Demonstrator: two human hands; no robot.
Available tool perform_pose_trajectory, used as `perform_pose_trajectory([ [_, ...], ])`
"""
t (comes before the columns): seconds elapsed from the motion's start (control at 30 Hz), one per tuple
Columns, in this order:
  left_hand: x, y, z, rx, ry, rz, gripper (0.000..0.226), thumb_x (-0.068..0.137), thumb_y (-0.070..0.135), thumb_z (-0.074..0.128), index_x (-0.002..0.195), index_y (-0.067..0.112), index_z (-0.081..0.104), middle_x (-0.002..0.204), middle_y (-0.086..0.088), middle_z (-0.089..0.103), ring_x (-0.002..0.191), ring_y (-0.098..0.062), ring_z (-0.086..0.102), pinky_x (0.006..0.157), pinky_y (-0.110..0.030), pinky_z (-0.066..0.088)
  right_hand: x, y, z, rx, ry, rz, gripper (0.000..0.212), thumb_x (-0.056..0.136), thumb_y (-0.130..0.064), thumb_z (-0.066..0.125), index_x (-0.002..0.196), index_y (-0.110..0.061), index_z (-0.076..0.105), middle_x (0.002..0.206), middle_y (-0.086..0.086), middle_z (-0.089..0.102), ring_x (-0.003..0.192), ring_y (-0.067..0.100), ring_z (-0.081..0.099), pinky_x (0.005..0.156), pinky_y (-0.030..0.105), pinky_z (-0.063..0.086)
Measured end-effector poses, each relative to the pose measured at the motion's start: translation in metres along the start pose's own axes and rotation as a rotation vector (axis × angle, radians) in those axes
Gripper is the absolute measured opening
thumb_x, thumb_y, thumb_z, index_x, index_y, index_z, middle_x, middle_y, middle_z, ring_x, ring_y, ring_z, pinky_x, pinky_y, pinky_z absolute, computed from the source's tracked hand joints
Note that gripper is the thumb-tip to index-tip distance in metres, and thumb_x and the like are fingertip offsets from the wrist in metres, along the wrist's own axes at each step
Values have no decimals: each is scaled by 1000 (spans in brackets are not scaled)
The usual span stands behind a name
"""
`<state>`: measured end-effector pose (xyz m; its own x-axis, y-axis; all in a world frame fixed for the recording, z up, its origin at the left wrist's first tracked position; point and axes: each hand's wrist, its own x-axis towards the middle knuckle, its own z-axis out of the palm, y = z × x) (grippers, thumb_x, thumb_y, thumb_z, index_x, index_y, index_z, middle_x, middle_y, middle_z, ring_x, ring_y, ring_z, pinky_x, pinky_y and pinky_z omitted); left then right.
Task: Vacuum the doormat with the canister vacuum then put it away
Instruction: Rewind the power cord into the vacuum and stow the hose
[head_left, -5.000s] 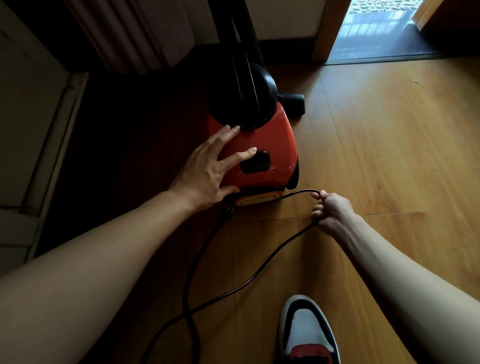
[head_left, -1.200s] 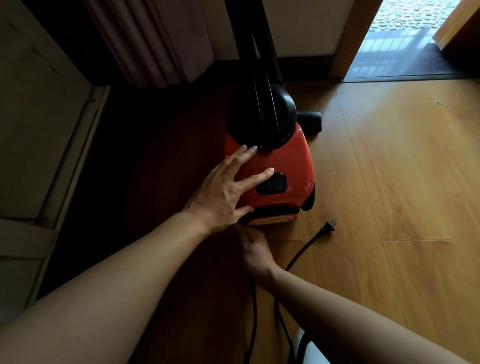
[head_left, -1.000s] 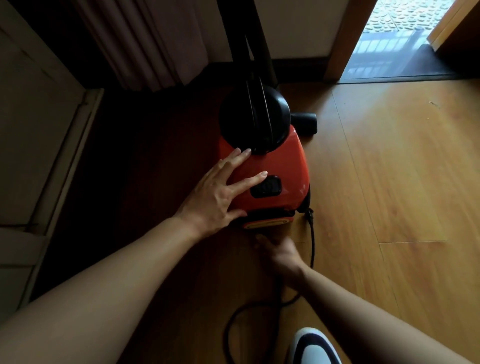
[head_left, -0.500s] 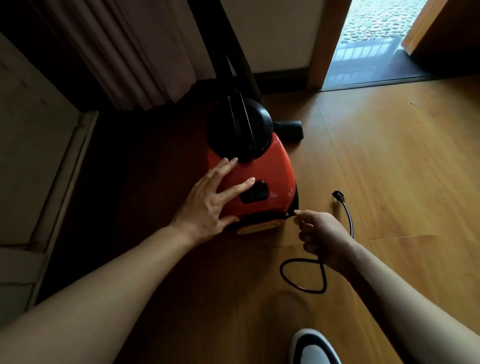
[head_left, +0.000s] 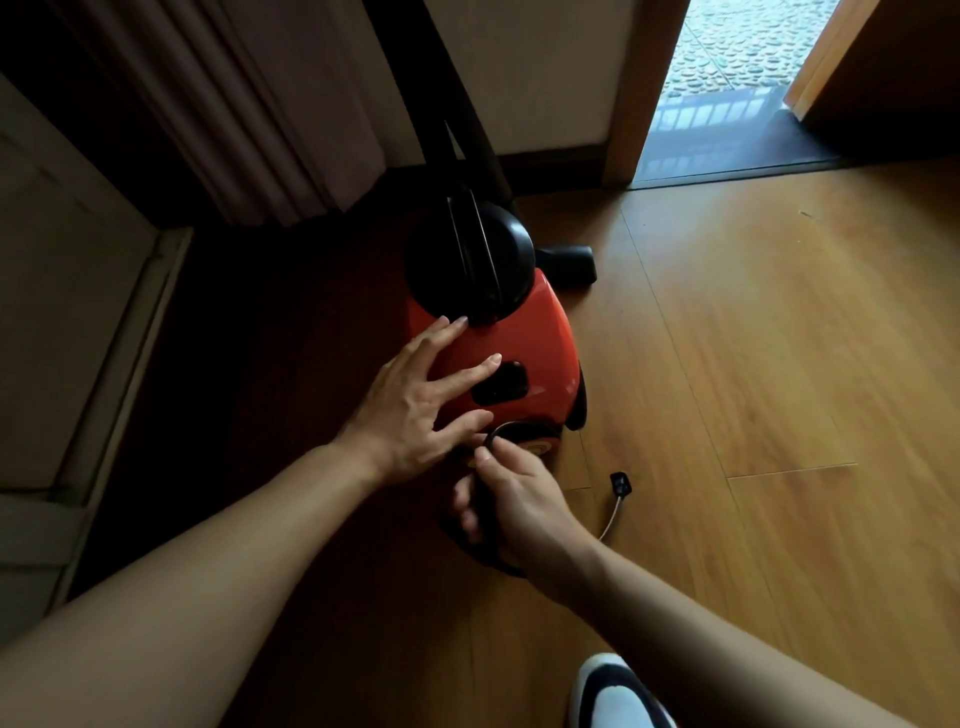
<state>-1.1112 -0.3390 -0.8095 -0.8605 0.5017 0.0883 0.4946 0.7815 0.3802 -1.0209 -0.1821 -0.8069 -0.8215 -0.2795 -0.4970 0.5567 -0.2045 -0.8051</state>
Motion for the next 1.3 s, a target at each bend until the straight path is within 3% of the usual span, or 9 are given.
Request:
perform_pose_trajectory([
  [0.23, -1, 2, -4, 49, -43, 1, 89, 71, 48, 80, 147, 42, 35, 163, 2, 10, 151, -19, 5, 120, -44, 19, 30, 27, 20, -39, 3, 139, 36, 110, -37, 29, 118, -13, 54, 69, 4, 67, 47, 15, 59, 38, 23, 39],
  [0.53, -2, -2, 7, 130, 1, 4, 101, 66, 26, 88, 148, 38, 31, 163, -2, 6, 152, -23, 2, 121, -43, 5, 65, 62, 11, -104, 98, 107, 56, 105, -36, 45, 69, 3, 61, 37, 2, 40, 29, 11, 33, 36, 21, 25],
  [0.7, -1, -1, 6, 125, 9, 19, 101, 65, 26, 89, 147, 38, 32, 162, -3, 9, 152, -24, 5, 120, -43, 6, 77, 62, 4, -52, 139, 139, 28, 98, -30, 61, 83, -7, 65, 60, 8, 58, 42, 14, 51, 43, 27, 38],
  [0.77, 0, -1, 5, 124, 9, 20, 99, 66, 27, 88, 147, 38, 32, 162, -3, 9, 152, -25, 5, 120, -44, 7, 79, 59, -7, -83, 139, 121, 12, 95, -17, 67, 105, -9, 66, 81, 4, 67, 61, 10, 66, 52, 19, 51],
  [0.83, 0, -2, 5, 127, 9, 16, 99, 66, 27, 88, 148, 38, 32, 162, -2, 9, 152, -24, 5, 121, -45, 9, 79, 61, -27, -298, 114, 99, 26, 88, -12, 75, 112, -13, 67, 97, 0, 71, 88, 16, 72, 70, 22, 59],
  [1.0, 1, -3, 5, 127, 14, 20, 100, 66, 28, 89, 147, 38, 32, 162, -3, 10, 152, -24, 7, 121, -48, 16, 49, 58, -67, -197, 43, 179, 11, 89, -5, 72, 98, -9, 72, 97, 16, 75, 78, 23, 73, 69, 33, 60],
  [1.1, 1, -3, 6, 131, 18, 22, 100, 66, 29, 89, 147, 39, 30, 162, -3, 10, 152, -25, 7, 120, -48, 16, 43, 51, -94, -331, 49, 154, 19, 91, -17, 71, 102, -1, 72, 95, 22, 73, 72, 19, 65, 62, 28, 53],
  [1.2, 0, -3, 7, 128, 19, 23, 100, 66, 29, 89, 147, 39, 32, 162, -3, 10, 152, -24, 7, 120, -46, 15, 44, 41, -110, -498, 77, 172, 26, 94, -30, 69, 94, -4, 74, 76, 3, 71, 59, 7, 61, 52, 21, 46],
  [1.3, 0, -4, 7, 129, 30, 25, 98, 66, 30, 89, 147, 37, 33, 162, -4, 11, 152, -24, 7, 119, -45, 14, 56, 36, -120, -765, 161, 191, 40, 89, -50, 70, 78, -12, 73, 68, 0, 68, 57, 12, 59, 52, 31, 45],
])
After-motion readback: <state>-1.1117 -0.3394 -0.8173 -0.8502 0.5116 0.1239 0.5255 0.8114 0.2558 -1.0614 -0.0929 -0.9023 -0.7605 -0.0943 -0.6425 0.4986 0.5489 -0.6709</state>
